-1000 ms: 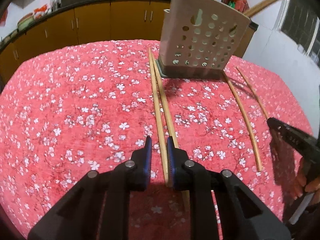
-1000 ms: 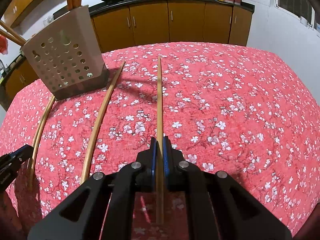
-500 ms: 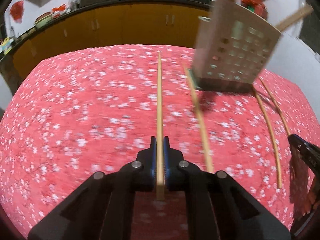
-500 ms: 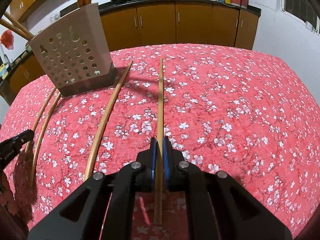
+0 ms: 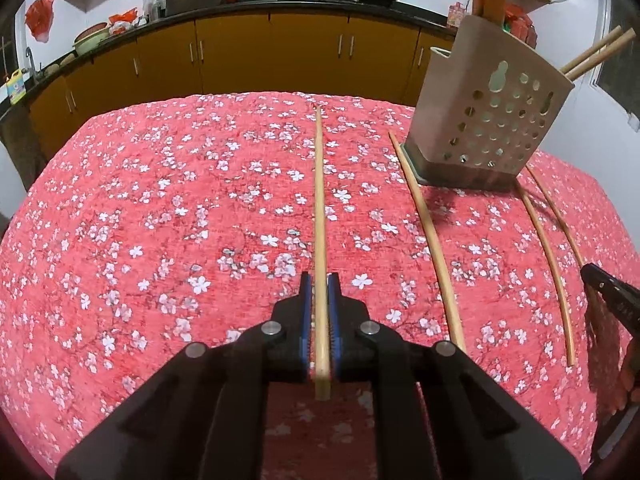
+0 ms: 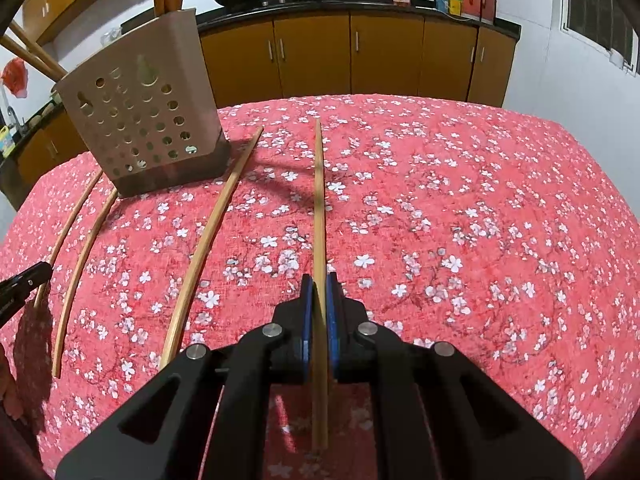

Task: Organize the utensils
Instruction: 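Grasp a chopstick with the left gripper while the right gripper grasps another, then raise the left chopstick upright above the holder while the right tool does likewise, then open the left gripper over the holder while the right gripper releases its chopstick, then grasp the last chopstick with the left gripper while the right gripper grasps another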

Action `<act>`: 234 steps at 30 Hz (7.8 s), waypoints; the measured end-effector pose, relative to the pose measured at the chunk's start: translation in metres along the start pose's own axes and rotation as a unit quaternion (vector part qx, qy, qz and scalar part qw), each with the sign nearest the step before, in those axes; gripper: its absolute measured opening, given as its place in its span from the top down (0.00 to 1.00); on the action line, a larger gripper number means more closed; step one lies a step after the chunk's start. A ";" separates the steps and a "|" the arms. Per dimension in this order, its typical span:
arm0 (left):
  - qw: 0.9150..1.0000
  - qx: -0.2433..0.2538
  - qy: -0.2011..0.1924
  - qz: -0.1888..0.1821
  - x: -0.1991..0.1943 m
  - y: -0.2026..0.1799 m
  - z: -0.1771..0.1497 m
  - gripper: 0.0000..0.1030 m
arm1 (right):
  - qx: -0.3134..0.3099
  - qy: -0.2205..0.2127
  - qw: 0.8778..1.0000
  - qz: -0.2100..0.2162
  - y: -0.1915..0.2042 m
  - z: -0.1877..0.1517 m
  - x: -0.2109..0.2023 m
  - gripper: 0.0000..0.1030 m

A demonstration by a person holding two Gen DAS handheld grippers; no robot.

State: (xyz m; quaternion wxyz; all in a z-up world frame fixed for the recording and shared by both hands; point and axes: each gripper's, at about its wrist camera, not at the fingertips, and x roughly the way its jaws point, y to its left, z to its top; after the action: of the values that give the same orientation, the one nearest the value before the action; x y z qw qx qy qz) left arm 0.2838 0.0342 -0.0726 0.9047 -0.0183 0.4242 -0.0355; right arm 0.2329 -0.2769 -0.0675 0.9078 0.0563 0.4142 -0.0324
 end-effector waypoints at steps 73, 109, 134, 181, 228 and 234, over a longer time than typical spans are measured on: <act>0.991 -0.006 -0.131 -0.018 -0.128 0.000 0.045 0.92 | 0.011 -0.178 0.984 0.028 -0.017 0.037 -0.129 0.93; 0.942 0.005 -0.319 -0.103 -0.243 -0.051 0.125 0.93 | 0.013 -0.359 0.923 0.139 0.026 0.120 -0.228 0.93; 0.957 -0.040 -0.267 -0.107 -0.152 -0.053 0.156 0.84 | 0.008 -0.262 0.953 0.153 0.057 0.139 -0.151 0.74; 1.000 0.001 0.003 -0.029 -0.011 -0.062 0.003 0.73 | 0.078 0.003 0.997 -0.026 -0.033 -0.003 -0.009 0.92; 0.999 0.012 0.003 0.035 0.007 -0.025 0.007 0.81 | -0.018 0.001 1.000 0.016 0.012 -0.001 0.002 0.92; 0.999 0.011 0.003 0.035 0.007 -0.025 0.007 0.81 | -0.018 0.001 1.000 0.015 0.012 -0.002 0.001 0.92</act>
State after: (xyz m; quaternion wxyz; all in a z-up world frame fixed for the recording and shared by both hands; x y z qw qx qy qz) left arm 0.2921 0.0087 -0.0719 0.9041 0.0070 0.4272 -0.0086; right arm 0.2338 -0.2647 -0.0685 0.9088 0.0463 0.4144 -0.0110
